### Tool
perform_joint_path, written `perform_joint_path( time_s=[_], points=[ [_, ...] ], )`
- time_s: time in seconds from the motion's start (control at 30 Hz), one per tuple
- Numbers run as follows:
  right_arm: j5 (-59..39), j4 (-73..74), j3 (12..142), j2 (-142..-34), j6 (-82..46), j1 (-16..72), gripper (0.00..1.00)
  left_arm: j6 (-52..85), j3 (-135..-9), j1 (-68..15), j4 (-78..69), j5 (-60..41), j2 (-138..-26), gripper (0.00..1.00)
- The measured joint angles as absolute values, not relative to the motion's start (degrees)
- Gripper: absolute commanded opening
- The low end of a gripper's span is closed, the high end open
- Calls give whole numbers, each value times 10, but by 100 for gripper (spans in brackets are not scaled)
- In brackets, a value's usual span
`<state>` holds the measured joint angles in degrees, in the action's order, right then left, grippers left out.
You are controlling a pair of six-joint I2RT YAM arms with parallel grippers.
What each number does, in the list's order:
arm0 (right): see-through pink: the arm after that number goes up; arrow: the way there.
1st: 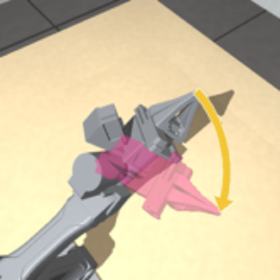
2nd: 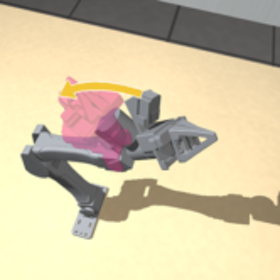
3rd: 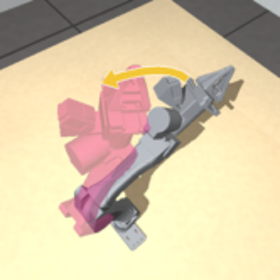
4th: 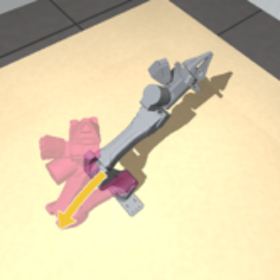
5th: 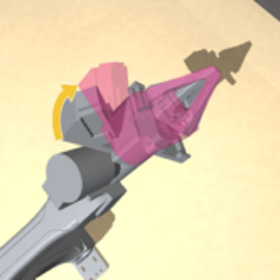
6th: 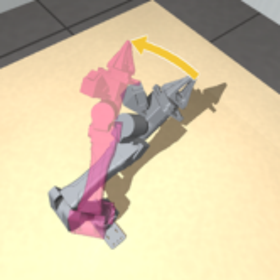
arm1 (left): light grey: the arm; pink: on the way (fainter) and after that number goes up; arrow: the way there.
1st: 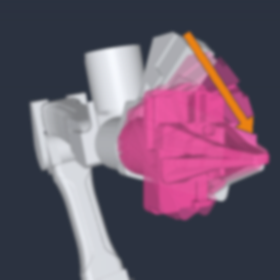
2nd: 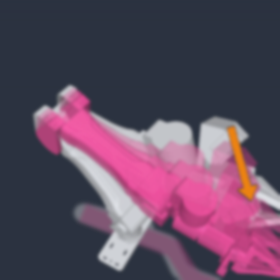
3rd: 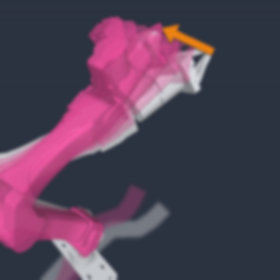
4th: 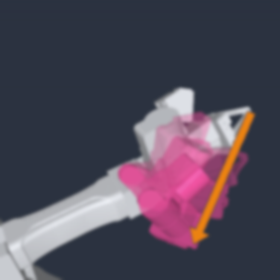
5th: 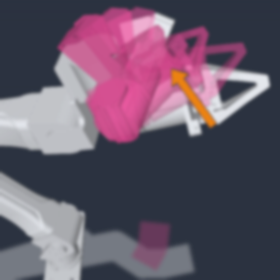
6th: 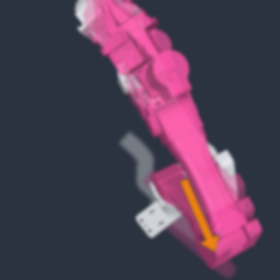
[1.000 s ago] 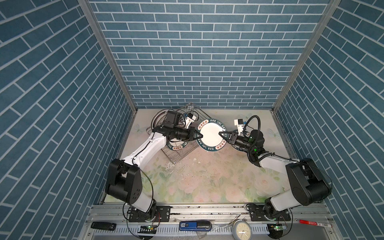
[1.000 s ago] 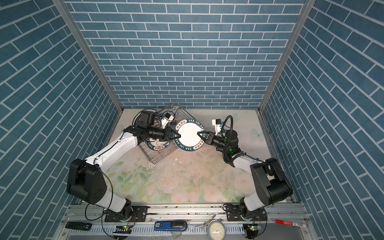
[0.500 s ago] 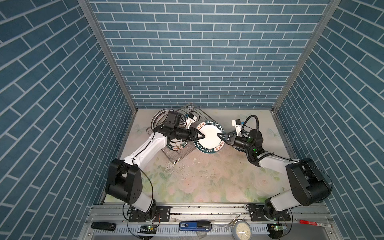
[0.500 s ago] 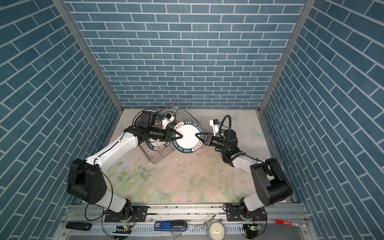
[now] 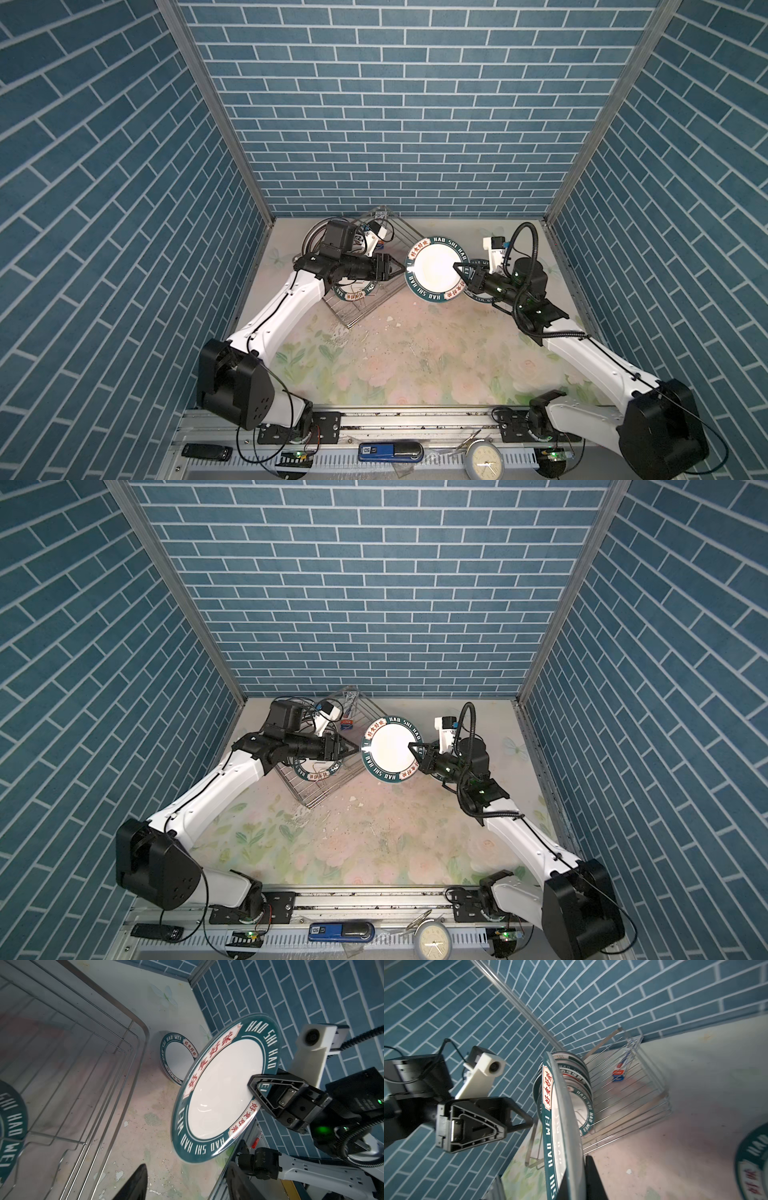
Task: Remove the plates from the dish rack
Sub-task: 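Carry the plate with the right gripper while the left gripper returns to the rack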
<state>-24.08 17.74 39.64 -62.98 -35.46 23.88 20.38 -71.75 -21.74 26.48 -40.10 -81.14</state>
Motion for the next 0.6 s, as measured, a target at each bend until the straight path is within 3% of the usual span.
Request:
perform_joint_path(
  time_s=[0.03,0.07,0.3,0.6],
  points=[
    [-213,159,396,-615,-345,238,0,197,-721,-217,276,-377,-804,66],
    [-187,143,396,-602,-338,237,0,191,-725,-217,285,-356,-799,98],
    [22,51,396,-514,-307,229,0,164,-733,-217,332,-212,-756,99],
    [246,-50,389,-507,-348,184,0,157,-738,-217,362,-130,-751,99]
  ],
)
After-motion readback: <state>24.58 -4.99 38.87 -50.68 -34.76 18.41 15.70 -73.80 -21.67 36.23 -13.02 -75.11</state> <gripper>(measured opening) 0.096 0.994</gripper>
